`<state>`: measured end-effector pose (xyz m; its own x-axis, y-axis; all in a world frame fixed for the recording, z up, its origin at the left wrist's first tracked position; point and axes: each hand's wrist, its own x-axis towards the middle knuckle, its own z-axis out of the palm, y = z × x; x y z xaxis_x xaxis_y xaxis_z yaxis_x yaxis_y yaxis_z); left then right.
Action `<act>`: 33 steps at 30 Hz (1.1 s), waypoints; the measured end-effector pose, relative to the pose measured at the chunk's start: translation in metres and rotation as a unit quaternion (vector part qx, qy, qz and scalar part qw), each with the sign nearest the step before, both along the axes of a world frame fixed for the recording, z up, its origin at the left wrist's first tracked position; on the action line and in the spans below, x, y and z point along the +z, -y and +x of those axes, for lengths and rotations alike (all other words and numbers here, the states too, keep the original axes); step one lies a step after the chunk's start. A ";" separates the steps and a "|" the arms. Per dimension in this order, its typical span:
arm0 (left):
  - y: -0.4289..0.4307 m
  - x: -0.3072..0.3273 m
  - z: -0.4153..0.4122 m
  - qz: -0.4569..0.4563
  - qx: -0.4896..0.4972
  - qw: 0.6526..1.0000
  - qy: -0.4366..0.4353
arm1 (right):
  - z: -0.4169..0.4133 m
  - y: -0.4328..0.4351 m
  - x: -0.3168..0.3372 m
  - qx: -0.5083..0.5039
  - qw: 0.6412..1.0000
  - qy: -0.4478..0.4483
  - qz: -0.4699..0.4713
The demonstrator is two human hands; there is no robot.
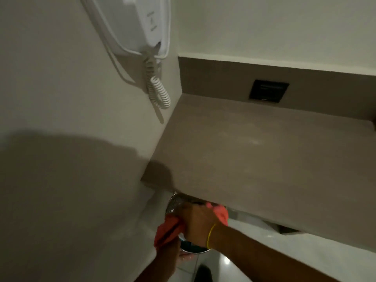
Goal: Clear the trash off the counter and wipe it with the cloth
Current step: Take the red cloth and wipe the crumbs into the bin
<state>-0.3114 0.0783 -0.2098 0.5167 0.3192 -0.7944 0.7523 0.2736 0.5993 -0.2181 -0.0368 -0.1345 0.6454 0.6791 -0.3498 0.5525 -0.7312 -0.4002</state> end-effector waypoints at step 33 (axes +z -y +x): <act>0.316 -0.406 -0.121 -0.045 -0.251 0.951 -0.177 | -0.189 0.378 -0.446 -0.499 0.772 -0.381 0.099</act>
